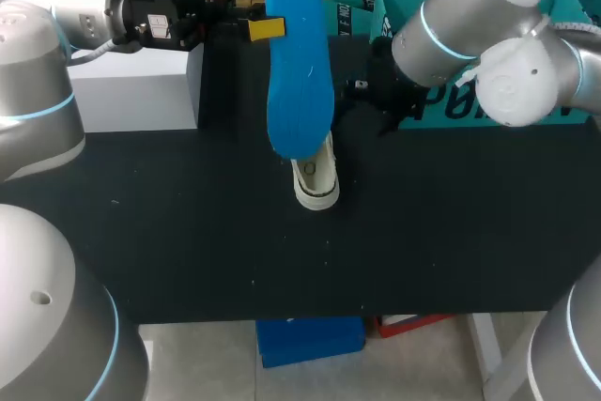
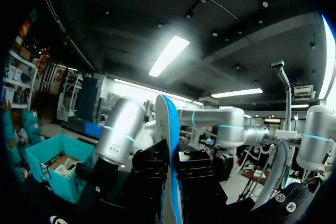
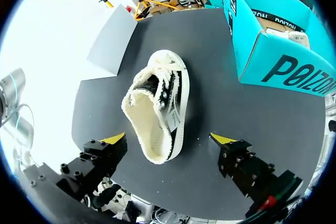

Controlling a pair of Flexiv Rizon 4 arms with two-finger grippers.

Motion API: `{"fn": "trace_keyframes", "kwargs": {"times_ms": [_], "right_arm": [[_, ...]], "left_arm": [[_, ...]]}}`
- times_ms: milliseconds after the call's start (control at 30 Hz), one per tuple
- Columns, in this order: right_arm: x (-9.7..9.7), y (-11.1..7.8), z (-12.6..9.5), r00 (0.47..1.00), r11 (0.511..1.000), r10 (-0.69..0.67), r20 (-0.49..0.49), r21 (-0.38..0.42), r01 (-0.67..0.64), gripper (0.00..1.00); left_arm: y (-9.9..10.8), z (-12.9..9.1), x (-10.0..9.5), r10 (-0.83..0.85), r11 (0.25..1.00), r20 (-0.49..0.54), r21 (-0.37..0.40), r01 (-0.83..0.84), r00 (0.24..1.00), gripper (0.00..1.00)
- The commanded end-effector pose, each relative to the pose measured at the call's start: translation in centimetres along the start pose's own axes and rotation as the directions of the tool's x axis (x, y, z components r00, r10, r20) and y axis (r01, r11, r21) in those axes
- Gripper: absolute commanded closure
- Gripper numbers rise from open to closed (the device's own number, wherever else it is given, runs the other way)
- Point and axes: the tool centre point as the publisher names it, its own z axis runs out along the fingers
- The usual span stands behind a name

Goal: Take the shoe out of the shoebox, open the shoe tongue, remove and reinsert the insole, then place the shoe into the shoebox

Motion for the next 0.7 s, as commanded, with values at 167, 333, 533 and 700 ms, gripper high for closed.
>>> {"fn": "trace_keyframes", "kwargs": {"times_ms": [167,333,533,700], "right_arm": [[0.8,-0.5,-1.7,0.986,0.999,-0.038,-0.162,-0.011,0.037,0.0],[1.1,-0.3,-1.9,0.996,0.999,-0.049,-0.076,-0.019,0.048,0.0],[1.1,-0.3,-1.9,0.996,0.999,-0.049,-0.076,-0.019,0.048,0.0],[1.1,-0.3,-1.9,0.996,0.999,-0.049,-0.076,-0.019,0.048,0.0]], "left_arm": [[0.1,0.1,0.1,0.002,1.0,0.005,0.0,-0.002,1.0,1.0],[0.1,0.1,0.1,0.002,1.0,0.005,0.0,-0.002,1.0,1.0],[0.1,0.1,0.1,0.002,1.0,0.005,0.0,-0.002,1.0,1.0],[0.1,0.1,0.1,0.002,1.0,0.005,0.0,-0.002,1.0,1.0]]}}
